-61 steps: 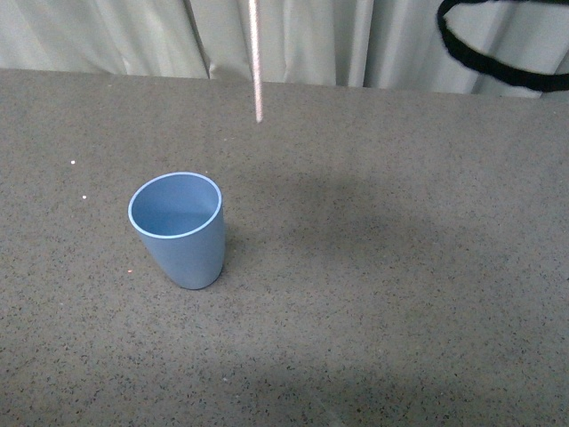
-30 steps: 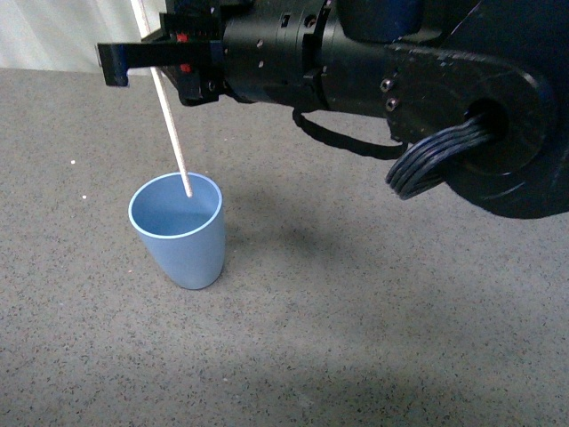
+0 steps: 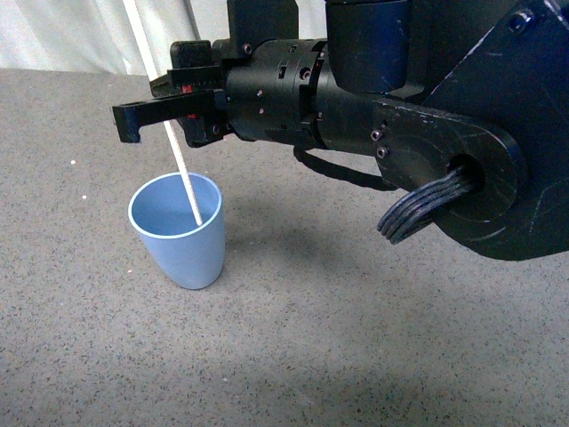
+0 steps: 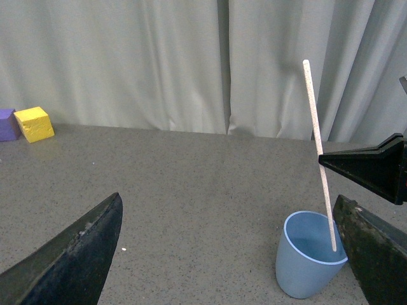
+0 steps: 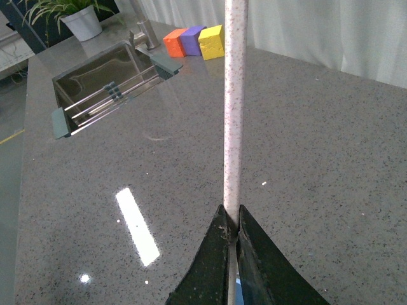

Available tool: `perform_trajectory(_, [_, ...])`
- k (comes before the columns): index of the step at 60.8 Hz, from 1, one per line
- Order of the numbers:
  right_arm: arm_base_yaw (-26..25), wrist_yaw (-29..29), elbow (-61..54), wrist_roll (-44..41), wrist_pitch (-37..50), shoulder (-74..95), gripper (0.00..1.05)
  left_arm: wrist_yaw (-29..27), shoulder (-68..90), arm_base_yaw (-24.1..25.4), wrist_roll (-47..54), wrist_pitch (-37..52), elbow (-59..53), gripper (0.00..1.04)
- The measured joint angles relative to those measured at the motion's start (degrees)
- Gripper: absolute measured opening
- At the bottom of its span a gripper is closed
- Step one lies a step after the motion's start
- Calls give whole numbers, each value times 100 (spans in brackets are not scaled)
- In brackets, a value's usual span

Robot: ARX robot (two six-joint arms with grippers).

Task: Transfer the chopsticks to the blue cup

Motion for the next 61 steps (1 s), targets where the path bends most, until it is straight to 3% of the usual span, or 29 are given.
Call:
perform_trajectory(14, [2, -96, -160, -125, -2, -46, 50, 0, 0, 0, 0, 0, 0, 98])
perform_trajectory(18, [2, -111, -223, -155, 13, -146, 68, 0, 0, 0, 0, 0, 0, 98])
perform_trajectory(27, [-24, 109, -372, -153, 120, -382, 95, 0, 0, 0, 2, 0, 0, 98])
perform_trajectory(33, [-90, 431, -485, -125, 72, -586, 95, 0, 0, 0, 2, 0, 0, 98])
perform_trajectory(41, [-367, 1309, -592, -107, -481, -881, 95, 0, 0, 0, 0, 0, 0, 98])
perform_trajectory(61, [-1657, 2535, -1814, -264, -949, -2223, 95, 0, 0, 0, 2, 0, 0, 98])
